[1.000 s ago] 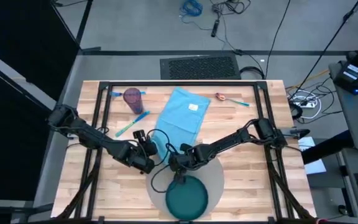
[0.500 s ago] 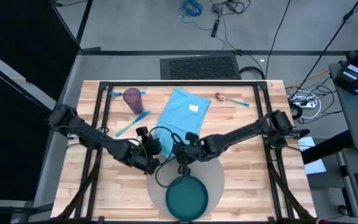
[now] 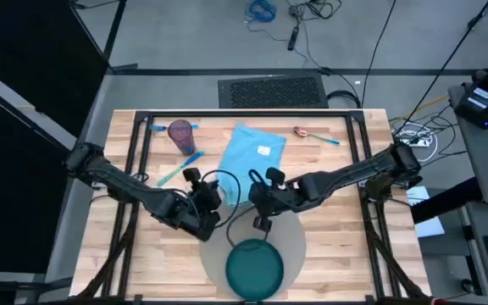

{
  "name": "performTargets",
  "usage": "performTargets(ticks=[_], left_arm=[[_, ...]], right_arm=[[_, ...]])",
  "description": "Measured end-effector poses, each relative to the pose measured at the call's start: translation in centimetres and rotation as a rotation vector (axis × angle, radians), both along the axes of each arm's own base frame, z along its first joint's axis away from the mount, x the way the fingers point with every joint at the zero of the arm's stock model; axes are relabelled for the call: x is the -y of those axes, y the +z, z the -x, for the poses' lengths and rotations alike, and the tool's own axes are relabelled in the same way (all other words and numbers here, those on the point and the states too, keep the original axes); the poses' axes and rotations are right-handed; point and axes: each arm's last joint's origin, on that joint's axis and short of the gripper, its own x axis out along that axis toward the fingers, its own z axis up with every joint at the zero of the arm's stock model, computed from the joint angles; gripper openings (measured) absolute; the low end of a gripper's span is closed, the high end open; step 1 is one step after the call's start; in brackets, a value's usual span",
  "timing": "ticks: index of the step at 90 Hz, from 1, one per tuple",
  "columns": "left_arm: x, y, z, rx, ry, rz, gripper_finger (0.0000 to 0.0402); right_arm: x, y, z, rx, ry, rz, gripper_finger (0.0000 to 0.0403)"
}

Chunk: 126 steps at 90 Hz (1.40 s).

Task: Set table place
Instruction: Fold the blue napkin

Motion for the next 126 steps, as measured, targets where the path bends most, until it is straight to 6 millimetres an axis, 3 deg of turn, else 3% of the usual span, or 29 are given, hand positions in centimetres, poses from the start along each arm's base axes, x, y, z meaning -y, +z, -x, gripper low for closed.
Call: performTargets(ticks=[29,47,58,102,126], left_arm=[[0.6,4.6,-0.3,0.055,-0.008,-0.116,0.0],[0.7,8.9,-0.8,0.098,-0.024,-0.171,0.0],[0.6,10.2,-0.9,0.122,-0.023,-0.164,0.0],[1.1,7.4,0.3,0.029,-0.047,0.137,0.0],[0.6,4.0,0.7,-0.049,0.003,0.173,0.0]], right_arm=[[0.9,4.3,2.9,0.114,-0.001,0.141,0.0],[2.5,7.8,5.4,0.212,-0.006,0.147,0.0],[2.8,8.7,6.5,0.233,-0.01,0.136,0.0],[-0.5,5.9,6.1,0.1,0.012,0.014,0.0],[-0.9,3.5,4.8,-0.005,-0.028,0.02,0.0]])
